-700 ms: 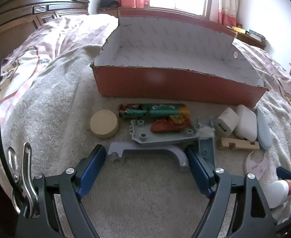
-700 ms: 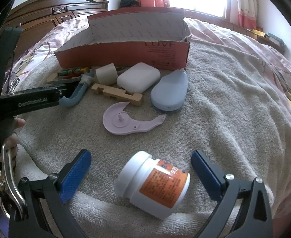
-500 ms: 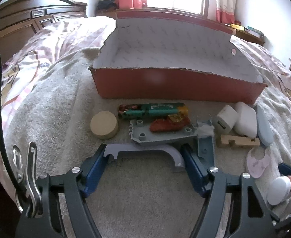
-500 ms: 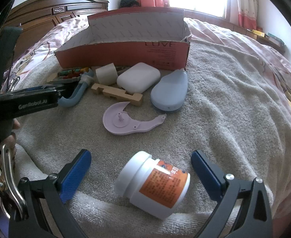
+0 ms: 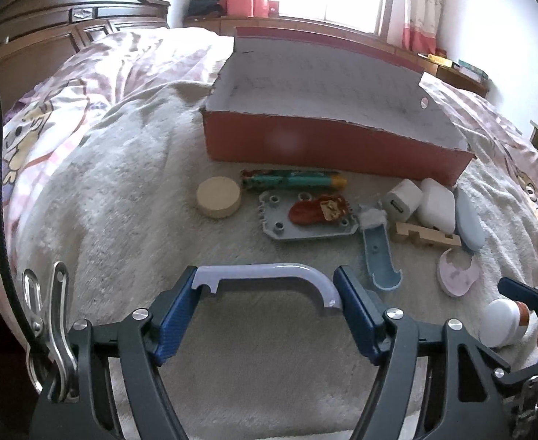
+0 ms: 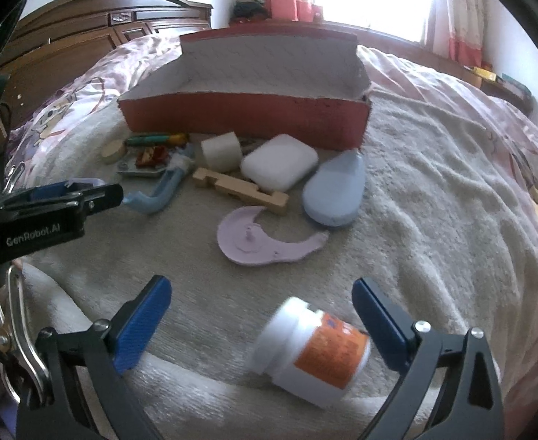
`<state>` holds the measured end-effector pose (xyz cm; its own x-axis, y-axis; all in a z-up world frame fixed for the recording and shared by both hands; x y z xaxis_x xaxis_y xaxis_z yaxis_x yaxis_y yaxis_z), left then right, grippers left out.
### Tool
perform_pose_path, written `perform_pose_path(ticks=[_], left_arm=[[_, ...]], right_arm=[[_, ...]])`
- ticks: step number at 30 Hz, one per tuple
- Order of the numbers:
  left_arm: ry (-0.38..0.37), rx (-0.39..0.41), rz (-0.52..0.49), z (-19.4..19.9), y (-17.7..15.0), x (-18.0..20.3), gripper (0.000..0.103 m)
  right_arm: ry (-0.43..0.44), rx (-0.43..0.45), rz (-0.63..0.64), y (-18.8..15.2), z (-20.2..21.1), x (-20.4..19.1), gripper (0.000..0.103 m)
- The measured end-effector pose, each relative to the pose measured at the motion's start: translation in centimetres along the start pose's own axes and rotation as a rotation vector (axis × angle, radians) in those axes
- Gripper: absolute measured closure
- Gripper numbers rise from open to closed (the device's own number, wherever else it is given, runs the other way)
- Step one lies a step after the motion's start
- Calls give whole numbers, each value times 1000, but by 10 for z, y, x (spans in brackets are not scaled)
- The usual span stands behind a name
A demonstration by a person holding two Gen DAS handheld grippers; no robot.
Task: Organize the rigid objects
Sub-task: 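Grasp the grey arch bracket with the left tool while the right tool grasps the lilac curved piece, then carry the grey bracket and lilac piece over the open cardboard box with both tools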
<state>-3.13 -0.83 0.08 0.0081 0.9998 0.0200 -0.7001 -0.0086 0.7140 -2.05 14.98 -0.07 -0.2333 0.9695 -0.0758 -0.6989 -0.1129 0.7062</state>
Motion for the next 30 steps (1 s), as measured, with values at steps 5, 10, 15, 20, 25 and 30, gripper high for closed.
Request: perform_pose_path(ticks=[5, 10, 15, 20, 25, 30], left_arm=[[-3, -17, 13, -7, -7, -1, 28], [22, 25, -13, -7, -13, 3, 28], [7, 48, -6, -7, -14, 0, 28], [-4, 58, -4, -8, -14, -1, 28], [-9, 62, -2, -8, -15, -2, 28], [1, 61, -8, -8, -15, -1, 28]], right_arm=[[-20, -19, -39, 4, -9, 1, 2], [-54, -31, -65, 5, -16, 5, 2], [-87, -26, -77, 10, -22, 3, 2], [-110, -2, -92, 17, -25, -1, 13], [-113, 19, -67, 18, -25, -7, 32], [-97, 32, -71, 16, -23, -6, 33]])
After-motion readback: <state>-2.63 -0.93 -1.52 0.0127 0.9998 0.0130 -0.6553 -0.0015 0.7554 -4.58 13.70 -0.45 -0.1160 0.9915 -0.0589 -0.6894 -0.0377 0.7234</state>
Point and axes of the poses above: each gripper's, at about its wrist camera, not at the fingertips, and z roughly against the way its jaws point, x to its right, y to its top, the point moved 3 cm from there along -z, roughly the way its jaws point, and after that the axes turned 6 degrees about y, right-handed, at the moved point
